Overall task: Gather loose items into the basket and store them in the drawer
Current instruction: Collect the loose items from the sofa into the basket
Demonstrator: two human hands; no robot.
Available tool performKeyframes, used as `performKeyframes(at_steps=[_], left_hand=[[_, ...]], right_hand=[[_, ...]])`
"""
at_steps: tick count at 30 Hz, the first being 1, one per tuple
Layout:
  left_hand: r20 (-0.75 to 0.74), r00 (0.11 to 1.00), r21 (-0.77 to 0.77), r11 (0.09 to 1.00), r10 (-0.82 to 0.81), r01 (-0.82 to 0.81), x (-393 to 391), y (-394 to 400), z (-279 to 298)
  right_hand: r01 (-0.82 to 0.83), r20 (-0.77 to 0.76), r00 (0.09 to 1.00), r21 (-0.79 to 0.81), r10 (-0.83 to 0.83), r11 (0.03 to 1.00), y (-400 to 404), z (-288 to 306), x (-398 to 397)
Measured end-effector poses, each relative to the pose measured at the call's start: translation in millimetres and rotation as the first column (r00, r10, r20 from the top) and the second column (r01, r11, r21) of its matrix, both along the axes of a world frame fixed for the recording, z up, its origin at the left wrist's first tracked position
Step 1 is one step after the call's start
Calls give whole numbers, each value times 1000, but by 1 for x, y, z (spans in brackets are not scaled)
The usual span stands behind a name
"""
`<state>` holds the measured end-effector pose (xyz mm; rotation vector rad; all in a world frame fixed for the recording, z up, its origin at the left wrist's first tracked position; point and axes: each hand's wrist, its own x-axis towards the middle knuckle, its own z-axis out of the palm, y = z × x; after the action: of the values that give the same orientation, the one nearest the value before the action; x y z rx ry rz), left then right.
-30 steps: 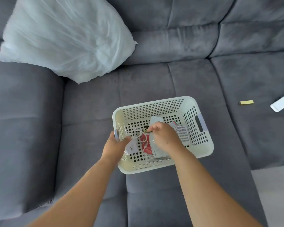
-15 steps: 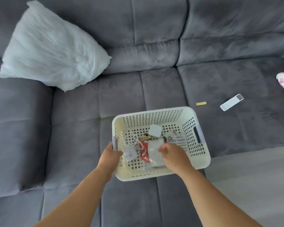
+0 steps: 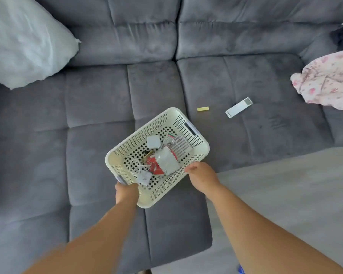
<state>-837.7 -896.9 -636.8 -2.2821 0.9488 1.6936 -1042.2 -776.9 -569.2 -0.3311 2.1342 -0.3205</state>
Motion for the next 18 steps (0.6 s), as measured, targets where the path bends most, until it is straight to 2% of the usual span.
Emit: performKeyframes(at_steps=[2,3,5,6,9,11,13,15,18], left_hand=[[174,973,-174,968,-149,179,-15,6,22],[213,954,-262,928,-213,266,-25,11,37],[190,903,-387,816,-386,431,-45,19,61],[112,871,-407,777,-479,480,-61,21,73],[-250,732,-279,771,-634,573,-116,18,100],[-368,615,-251,712,-697,656,-164,18,112],[-384,571,-283,681,-726,676,-215,19,110],[-350,587,-295,681,-730,671,-280,24,86],[-180,560,-347,585,-809,733,-357,16,36]], right_hand=[[40,11,999,-24,-39,999,2,5,-3],[72,14,997,-37,-72,997,3,10,-6],[163,39,986,-55,-161,985,4,22,-15],[218,48,975,-68,-215,974,6,29,-23],[304,46,952,-92,-301,948,12,38,-57],[299,20,954,-80,-299,951,19,35,-97],[289,40,957,-54,-287,956,23,24,-140],[278,59,959,5,-278,960,36,-7,-197],[184,112,976,50,-189,982,49,-43,-251]])
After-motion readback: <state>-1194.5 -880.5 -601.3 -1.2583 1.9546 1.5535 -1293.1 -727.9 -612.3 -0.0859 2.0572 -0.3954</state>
